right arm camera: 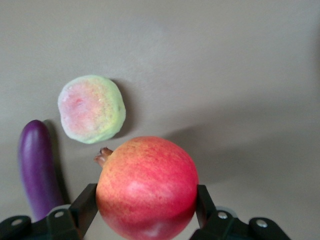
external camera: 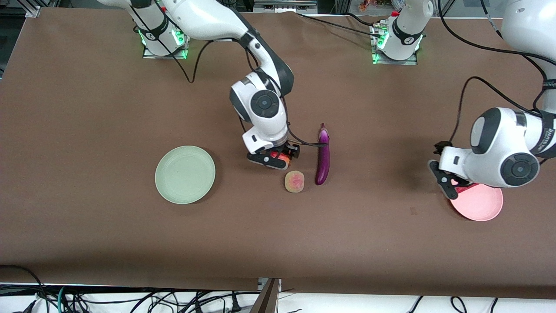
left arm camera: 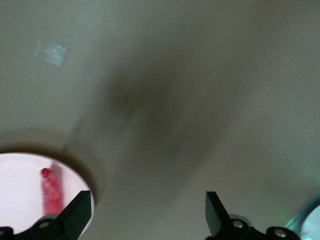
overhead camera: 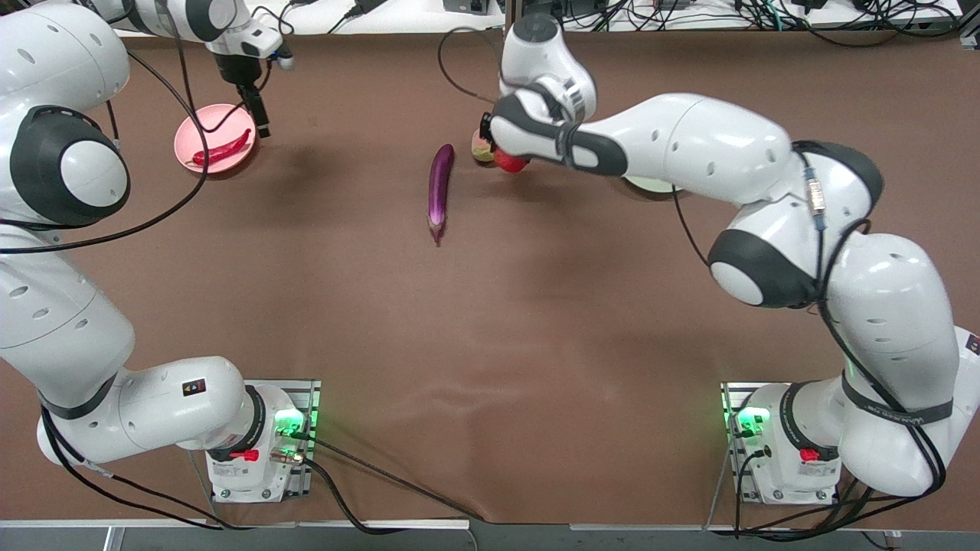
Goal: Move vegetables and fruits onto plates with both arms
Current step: 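Drop the chili on the pink plate while the right gripper grabs the pomegranate, then set the pomegranate on the green plate while the left gripper grasps the eggplant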
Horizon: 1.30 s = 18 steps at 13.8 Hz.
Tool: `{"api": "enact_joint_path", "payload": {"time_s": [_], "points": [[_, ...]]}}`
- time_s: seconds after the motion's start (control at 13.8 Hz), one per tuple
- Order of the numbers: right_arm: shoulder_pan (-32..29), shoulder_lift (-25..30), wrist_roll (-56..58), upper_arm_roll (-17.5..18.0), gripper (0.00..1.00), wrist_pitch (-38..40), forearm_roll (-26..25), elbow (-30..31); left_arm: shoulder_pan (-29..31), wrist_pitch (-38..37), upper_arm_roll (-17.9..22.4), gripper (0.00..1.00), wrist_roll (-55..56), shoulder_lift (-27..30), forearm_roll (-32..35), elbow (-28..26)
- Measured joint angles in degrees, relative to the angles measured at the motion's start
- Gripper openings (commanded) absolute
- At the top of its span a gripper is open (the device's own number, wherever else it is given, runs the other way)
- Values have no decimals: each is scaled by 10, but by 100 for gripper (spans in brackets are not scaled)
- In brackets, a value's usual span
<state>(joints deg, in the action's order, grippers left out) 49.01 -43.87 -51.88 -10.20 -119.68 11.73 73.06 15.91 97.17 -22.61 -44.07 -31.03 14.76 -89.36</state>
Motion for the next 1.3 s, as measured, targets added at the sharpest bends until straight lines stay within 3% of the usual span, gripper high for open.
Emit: {"api": "enact_joint_path", "payload": {"time_s": [0.22, 0.43, 0.72, 0.94, 1.3], "points": [[-36, 52, 104, -3, 35, 114, 0, 3, -9, -7, -44, 100, 147, 1, -88, 0], [-111, 71, 258, -12, 35, 135, 0, 36, -61, 33, -53, 100, 293, -5, -148, -6], [-231, 76, 433, -15, 36, 134, 1, 82, -192, 206, -52, 100, 480, -36, -129, -54], [-272, 74, 489, -14, 37, 99, 2, 124, -203, 322, -49, 100, 520, -42, -47, -132], [-284, 60, 528, -13, 63, 4, 6, 184, -210, 414, -46, 100, 584, -43, -35, -189]]}}
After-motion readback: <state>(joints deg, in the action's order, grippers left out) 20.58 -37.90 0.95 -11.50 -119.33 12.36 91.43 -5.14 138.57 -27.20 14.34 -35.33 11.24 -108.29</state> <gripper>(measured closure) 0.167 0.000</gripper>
